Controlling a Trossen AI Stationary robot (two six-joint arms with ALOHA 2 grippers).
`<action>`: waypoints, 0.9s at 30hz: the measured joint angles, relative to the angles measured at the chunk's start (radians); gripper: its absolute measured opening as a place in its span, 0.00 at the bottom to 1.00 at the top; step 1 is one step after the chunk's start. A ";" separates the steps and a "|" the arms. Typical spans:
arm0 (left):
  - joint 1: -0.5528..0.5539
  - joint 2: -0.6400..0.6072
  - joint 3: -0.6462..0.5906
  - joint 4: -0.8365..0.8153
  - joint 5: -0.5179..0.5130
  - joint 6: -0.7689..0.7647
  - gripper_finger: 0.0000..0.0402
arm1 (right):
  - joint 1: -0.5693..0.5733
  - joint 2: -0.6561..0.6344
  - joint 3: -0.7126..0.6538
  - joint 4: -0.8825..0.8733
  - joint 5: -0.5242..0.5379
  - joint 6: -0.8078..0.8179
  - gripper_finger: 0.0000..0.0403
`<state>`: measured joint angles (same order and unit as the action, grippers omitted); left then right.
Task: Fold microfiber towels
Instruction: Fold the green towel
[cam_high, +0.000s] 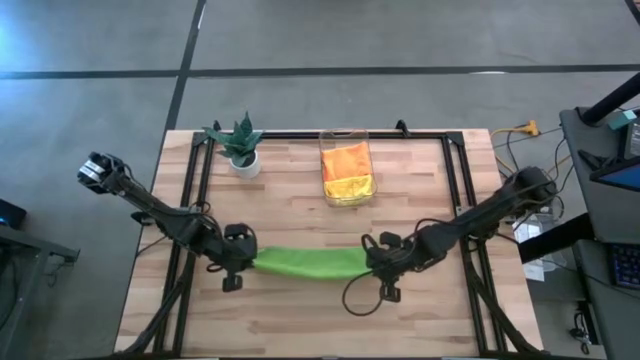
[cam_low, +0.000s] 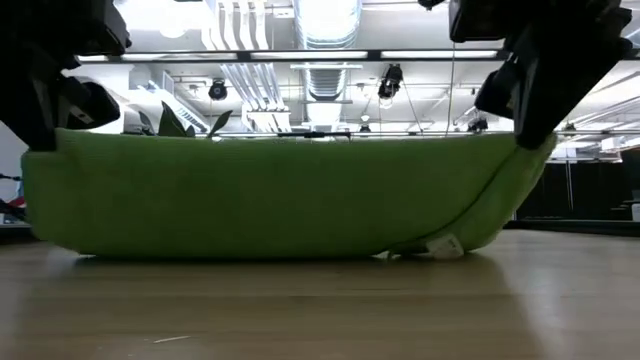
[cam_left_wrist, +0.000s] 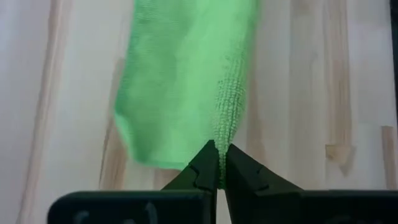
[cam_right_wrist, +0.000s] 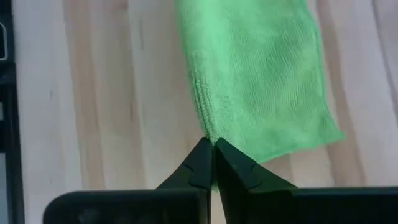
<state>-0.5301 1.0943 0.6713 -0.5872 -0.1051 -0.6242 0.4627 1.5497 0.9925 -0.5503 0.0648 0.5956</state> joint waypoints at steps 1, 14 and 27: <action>0.000 -0.004 -0.006 0.001 -0.006 0.000 0.00 | 0.000 -0.006 0.000 -0.016 0.002 0.000 0.02; 0.003 0.148 -0.039 0.023 -0.087 -0.001 0.00 | -0.105 0.020 -0.064 -0.036 0.016 0.032 0.02; 0.006 0.300 -0.040 0.051 -0.147 -0.052 0.00 | -0.248 0.023 -0.066 -0.014 0.014 -0.025 0.02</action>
<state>-0.5236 1.3945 0.6312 -0.5360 -0.2518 -0.6764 0.2146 1.5723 0.9268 -0.5640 0.0791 0.5710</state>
